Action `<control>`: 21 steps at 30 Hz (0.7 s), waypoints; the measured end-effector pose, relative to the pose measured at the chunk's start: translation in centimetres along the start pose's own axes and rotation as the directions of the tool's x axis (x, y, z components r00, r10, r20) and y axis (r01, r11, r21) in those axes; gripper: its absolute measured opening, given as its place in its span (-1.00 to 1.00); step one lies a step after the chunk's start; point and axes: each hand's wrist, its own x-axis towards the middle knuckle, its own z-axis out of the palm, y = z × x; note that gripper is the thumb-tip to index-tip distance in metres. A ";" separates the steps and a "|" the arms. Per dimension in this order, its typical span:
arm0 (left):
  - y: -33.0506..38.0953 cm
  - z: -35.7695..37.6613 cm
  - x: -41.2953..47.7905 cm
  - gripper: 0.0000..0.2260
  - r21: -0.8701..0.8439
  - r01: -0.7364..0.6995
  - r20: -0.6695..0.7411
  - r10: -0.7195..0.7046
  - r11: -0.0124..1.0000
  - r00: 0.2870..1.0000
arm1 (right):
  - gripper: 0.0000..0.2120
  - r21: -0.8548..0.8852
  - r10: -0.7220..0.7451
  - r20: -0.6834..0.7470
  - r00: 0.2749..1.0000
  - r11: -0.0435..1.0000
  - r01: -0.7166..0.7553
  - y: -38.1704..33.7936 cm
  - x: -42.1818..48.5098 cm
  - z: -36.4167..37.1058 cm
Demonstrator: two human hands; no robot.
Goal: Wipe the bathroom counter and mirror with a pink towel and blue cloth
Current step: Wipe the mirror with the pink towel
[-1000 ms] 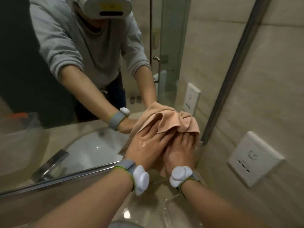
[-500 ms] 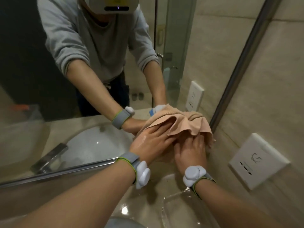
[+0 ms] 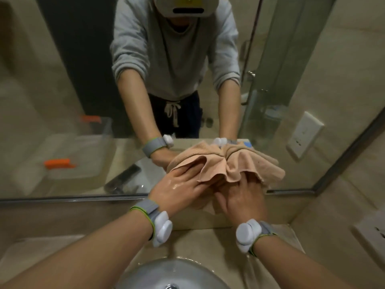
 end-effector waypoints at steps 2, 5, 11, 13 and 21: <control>-2.1 -0.7 -3.5 -0.61 0.010 0.031 0.005 -0.031 0.999 0.999 | -0.41 0.008 -0.084 0.024 0.996 0.996 0.083 -3.3 0.7 -0.2; -4.4 -1.1 -7.4 -0.59 0.053 0.072 -0.013 -0.071 0.996 0.997 | -0.30 0.029 -0.136 0.006 0.991 0.990 0.136 -7.1 1.4 -0.6; -10.1 -2.8 -18.9 -0.61 0.123 0.207 -0.039 -0.204 0.970 0.978 | -0.50 0.054 -0.350 -0.114 0.930 0.932 0.358 -18.1 3.1 -1.2; -12.0 -3.4 -22.5 -0.60 0.156 0.251 -0.019 -0.251 0.955 0.968 | -0.63 0.065 -0.402 -0.174 0.899 0.906 0.418 -22.1 3.6 -1.5; -16.1 -4.3 -33.0 -0.68 0.237 0.385 0.037 -0.405 0.892 0.914 | -0.50 0.013 -0.587 -0.162 0.793 0.802 0.597 -33.3 4.9 -1.0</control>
